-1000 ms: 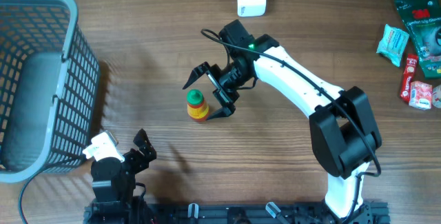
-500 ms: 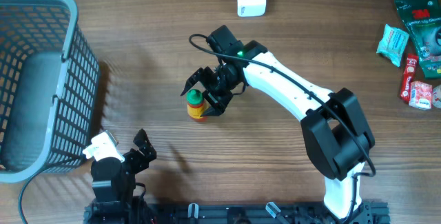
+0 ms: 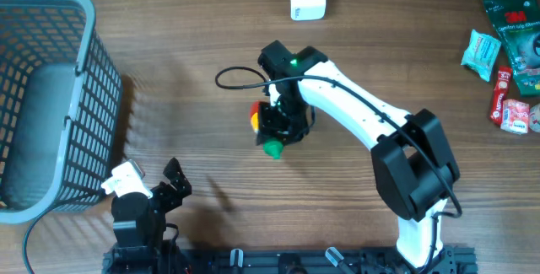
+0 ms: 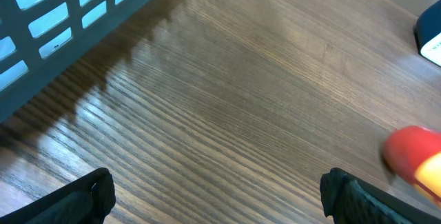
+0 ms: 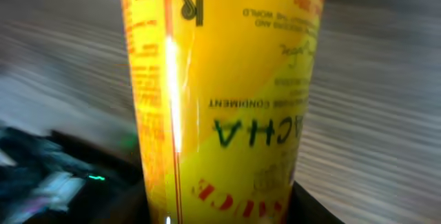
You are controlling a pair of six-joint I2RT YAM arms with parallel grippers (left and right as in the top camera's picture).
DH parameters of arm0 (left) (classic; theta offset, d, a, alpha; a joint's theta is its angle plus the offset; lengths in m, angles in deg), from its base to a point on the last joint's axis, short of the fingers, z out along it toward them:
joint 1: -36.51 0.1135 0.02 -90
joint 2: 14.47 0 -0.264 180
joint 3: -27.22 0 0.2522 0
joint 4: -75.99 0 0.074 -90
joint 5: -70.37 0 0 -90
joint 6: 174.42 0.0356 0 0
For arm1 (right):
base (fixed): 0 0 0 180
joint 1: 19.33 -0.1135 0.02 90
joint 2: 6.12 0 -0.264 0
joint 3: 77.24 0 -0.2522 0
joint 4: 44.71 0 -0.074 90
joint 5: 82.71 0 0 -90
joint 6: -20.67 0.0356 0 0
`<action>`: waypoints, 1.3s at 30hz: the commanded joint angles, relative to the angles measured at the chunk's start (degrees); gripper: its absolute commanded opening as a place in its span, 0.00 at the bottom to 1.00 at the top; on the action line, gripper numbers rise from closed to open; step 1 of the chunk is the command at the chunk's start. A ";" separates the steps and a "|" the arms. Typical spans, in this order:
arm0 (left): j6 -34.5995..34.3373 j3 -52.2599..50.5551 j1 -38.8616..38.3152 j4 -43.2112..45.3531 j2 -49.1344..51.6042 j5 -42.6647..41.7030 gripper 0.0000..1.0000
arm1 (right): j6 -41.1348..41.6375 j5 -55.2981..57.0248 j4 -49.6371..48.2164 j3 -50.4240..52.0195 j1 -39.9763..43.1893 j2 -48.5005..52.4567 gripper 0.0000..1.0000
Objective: Scan the item barcode
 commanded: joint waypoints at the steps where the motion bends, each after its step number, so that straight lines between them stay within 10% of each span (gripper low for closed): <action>1: 0.07 -0.24 0.04 0.09 -0.26 0.57 1.00 | -16.70 10.84 4.68 -3.85 0.04 -5.77 0.46; 21: 0.07 -0.24 0.04 0.09 -0.26 0.57 1.00 | -19.85 30.14 14.97 -3.85 -3.67 -6.58 0.59; 28: 0.09 -0.24 0.04 0.09 -0.26 0.57 1.00 | -19.61 32.96 13.38 -4.17 -4.61 -6.58 0.71; 32: 0.07 -0.24 0.04 0.09 -0.26 0.57 1.00 | -18.62 35.08 13.84 -9.20 -4.59 -6.58 0.98; 39: 0.07 -0.24 0.04 0.09 -0.26 0.57 1.00 | -14.97 36.52 15.19 -23.63 -3.04 -6.73 1.00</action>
